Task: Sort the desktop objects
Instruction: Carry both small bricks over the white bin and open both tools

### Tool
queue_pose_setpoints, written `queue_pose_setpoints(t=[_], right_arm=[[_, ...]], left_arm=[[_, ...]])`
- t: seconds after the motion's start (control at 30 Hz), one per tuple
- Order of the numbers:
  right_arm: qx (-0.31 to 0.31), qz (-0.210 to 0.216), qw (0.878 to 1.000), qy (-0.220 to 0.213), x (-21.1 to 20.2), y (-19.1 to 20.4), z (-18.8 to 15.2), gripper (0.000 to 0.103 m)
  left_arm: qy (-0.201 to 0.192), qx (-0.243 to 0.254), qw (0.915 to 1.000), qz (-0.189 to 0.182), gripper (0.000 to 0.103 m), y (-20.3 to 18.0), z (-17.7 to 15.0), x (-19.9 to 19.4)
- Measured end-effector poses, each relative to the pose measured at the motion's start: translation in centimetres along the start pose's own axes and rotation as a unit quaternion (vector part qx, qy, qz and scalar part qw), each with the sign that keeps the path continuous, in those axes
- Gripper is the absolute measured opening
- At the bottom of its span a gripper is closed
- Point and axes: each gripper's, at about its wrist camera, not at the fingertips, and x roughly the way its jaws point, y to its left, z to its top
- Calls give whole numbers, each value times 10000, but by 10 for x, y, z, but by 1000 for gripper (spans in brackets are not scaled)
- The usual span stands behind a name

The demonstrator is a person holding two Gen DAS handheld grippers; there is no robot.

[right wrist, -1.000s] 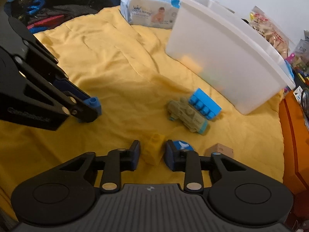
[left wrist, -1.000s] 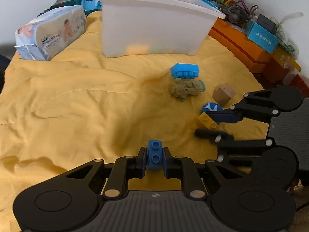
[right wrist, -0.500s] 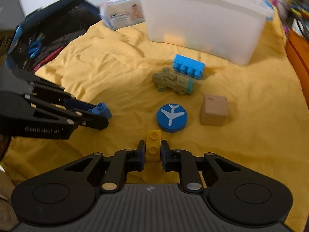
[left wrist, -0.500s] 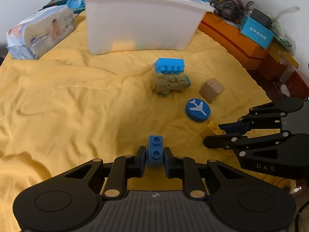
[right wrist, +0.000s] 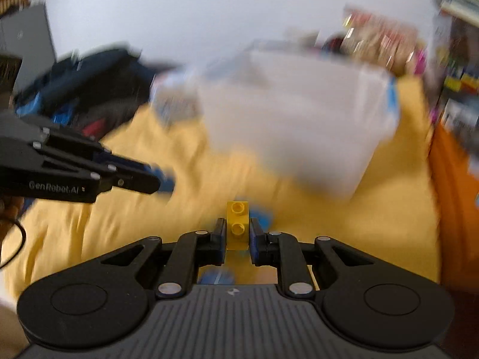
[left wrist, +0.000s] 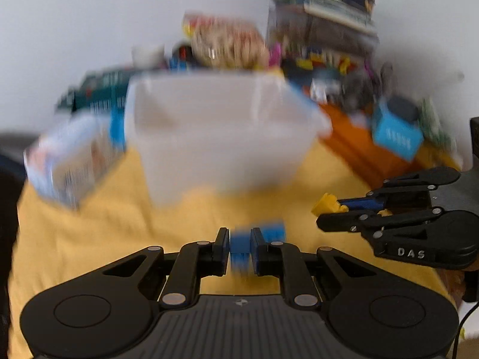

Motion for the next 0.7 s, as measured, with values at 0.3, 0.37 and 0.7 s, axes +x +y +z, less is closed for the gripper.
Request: queue_pose_setpoints(t=[0.3, 0.37, 0.7], right_arm=[[120, -564, 9963, -639, 23, -35, 69, 18], [223, -641, 9960, -581, 35, -42, 68, 18], [162, -767, 9964, -330, 59, -50, 58, 38]], left_arm=[[-759, -145, 9969, 127, 18, 13, 84, 36], [-715, -67, 9972, 221, 18, 16, 88, 52], [-399, -587, 9974, 77, 50, 38, 58, 60]])
